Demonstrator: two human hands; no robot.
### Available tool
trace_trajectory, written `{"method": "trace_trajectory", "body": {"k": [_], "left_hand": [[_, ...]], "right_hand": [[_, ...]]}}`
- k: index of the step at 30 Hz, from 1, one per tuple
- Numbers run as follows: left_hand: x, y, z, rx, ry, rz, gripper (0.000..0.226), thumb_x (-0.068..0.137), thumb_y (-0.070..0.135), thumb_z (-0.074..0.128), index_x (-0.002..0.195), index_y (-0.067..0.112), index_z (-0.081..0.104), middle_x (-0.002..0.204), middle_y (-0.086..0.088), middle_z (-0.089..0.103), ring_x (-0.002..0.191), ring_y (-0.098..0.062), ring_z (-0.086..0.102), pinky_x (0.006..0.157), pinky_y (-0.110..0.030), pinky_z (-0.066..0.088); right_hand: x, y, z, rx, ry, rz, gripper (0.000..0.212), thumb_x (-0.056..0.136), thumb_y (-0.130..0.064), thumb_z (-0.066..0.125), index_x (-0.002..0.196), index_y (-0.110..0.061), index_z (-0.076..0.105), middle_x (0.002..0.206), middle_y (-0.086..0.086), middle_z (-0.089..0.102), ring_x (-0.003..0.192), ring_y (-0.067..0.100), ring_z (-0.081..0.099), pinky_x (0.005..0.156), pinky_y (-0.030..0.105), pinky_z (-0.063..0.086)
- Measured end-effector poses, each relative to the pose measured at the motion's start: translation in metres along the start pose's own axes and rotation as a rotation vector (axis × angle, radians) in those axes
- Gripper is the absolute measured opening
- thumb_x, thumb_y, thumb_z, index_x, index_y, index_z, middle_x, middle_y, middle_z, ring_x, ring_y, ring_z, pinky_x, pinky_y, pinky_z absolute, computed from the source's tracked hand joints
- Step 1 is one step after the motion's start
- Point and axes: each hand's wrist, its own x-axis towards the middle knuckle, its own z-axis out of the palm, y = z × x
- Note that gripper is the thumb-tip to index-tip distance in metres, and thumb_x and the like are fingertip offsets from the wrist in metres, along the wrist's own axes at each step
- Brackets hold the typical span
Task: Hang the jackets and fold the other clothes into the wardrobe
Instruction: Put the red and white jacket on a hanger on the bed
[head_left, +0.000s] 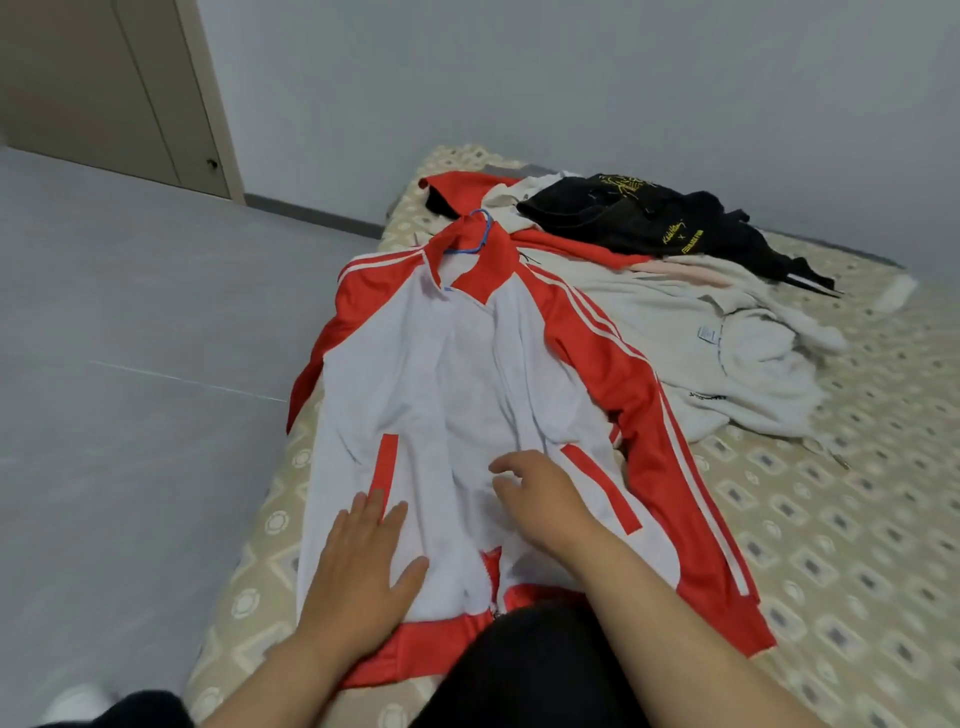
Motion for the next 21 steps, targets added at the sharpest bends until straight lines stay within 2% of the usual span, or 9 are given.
{"method": "trace_trajectory", "body": {"k": [3, 5, 7, 9, 11, 13, 15, 18, 21], "left_hand": [[-0.026, 0.009, -0.001, 0.073, -0.086, 0.054, 0.098, 0.070, 0.084, 0.032, 0.154, 0.035, 0.020, 0.165, 0.003, -0.003, 0.150, -0.018, -0.012, 0.119, -0.036, -0.013], [-0.035, 0.010, -0.002, 0.148, -0.104, 0.086, 0.102, 0.067, 0.082, 0.041, 0.154, 0.035, 0.019, 0.165, 0.002, 0.001, 0.150, -0.021, -0.013, 0.118, -0.037, -0.013], [-0.041, 0.007, -0.004, 0.203, -0.128, 0.125, 0.106, 0.064, 0.079, 0.047, 0.155, 0.033, 0.016, 0.165, -0.001, 0.001, 0.151, -0.023, -0.014, 0.117, -0.039, -0.013], [-0.044, 0.002, -0.004, 0.254, -0.162, 0.157, 0.112, 0.062, 0.077, 0.051, 0.156, 0.033, 0.011, 0.165, -0.002, -0.004, 0.151, -0.023, -0.014, 0.118, -0.041, -0.013], [-0.046, -0.002, -0.004, 0.255, -0.149, 0.159, 0.100, 0.071, 0.068, 0.056, 0.155, 0.034, 0.015, 0.165, -0.002, 0.003, 0.152, -0.024, -0.004, 0.120, -0.042, -0.006], [-0.048, -0.003, -0.010, 0.228, -0.076, 0.183, 0.068, 0.086, 0.050, 0.056, 0.148, 0.033, 0.035, 0.159, -0.001, 0.028, 0.147, -0.025, 0.024, 0.119, -0.040, 0.017], [-0.047, -0.005, -0.021, 0.196, 0.053, 0.196, 0.039, 0.089, 0.030, 0.053, 0.128, 0.031, 0.057, 0.132, 0.004, 0.056, 0.124, -0.024, 0.052, 0.099, -0.034, 0.040], [-0.043, -0.017, -0.044, 0.046, 0.226, 0.016, 0.037, 0.079, 0.013, 0.051, 0.107, 0.029, 0.069, 0.112, 0.006, 0.068, 0.104, -0.023, 0.062, 0.087, -0.033, 0.047], [-0.040, -0.028, -0.058, 0.110, 0.163, -0.073, 0.048, 0.076, 0.020, 0.048, 0.119, 0.035, 0.063, 0.124, 0.008, 0.064, 0.112, -0.019, 0.058, 0.095, -0.031, 0.045]], "right_hand": [[-0.028, -0.008, 0.005, -0.133, -0.037, -0.010, 0.033, 0.093, -0.012, 0.048, 0.116, -0.018, 0.070, 0.126, 0.002, 0.060, 0.116, 0.019, 0.056, 0.091, 0.020, 0.041], [-0.040, -0.007, 0.001, -0.285, -0.015, 0.034, 0.036, 0.088, -0.010, 0.050, 0.117, -0.020, 0.068, 0.123, 0.005, 0.056, 0.113, 0.023, 0.054, 0.090, 0.025, 0.045], [-0.048, -0.004, -0.006, -0.453, 0.004, 0.073, 0.037, 0.084, -0.018, 0.058, 0.121, -0.024, 0.062, 0.121, 0.005, 0.051, 0.112, 0.026, 0.051, 0.092, 0.030, 0.046], [-0.055, -0.004, -0.010, -0.513, -0.068, 0.138, 0.045, 0.082, -0.030, 0.068, 0.125, -0.026, 0.057, 0.125, 0.006, 0.045, 0.115, 0.028, 0.047, 0.095, 0.034, 0.046], [-0.058, -0.006, -0.011, -0.527, -0.139, 0.171, 0.051, 0.082, -0.035, 0.070, 0.130, -0.025, 0.055, 0.131, 0.007, 0.043, 0.121, 0.029, 0.046, 0.099, 0.036, 0.045], [-0.055, -0.008, -0.012, -0.575, -0.171, 0.124, 0.046, 0.088, -0.027, 0.065, 0.132, -0.020, 0.056, 0.134, 0.007, 0.049, 0.122, 0.028, 0.050, 0.102, 0.034, 0.045], [-0.054, -0.012, -0.011, -0.588, -0.168, 0.057, 0.041, 0.091, -0.010, 0.056, 0.132, -0.014, 0.059, 0.135, 0.008, 0.055, 0.122, 0.027, 0.054, 0.104, 0.031, 0.044], [-0.050, -0.016, -0.004, -0.549, -0.086, -0.081, 0.037, 0.092, -0.003, 0.048, 0.124, -0.013, 0.065, 0.127, 0.009, 0.058, 0.116, 0.027, 0.056, 0.097, 0.029, 0.044], [-0.046, -0.021, 0.006, -0.635, 0.045, -0.235, 0.029, 0.095, -0.011, 0.044, 0.110, -0.014, 0.067, 0.110, 0.009, 0.059, 0.104, 0.028, 0.055, 0.078, 0.030, 0.037]]}}
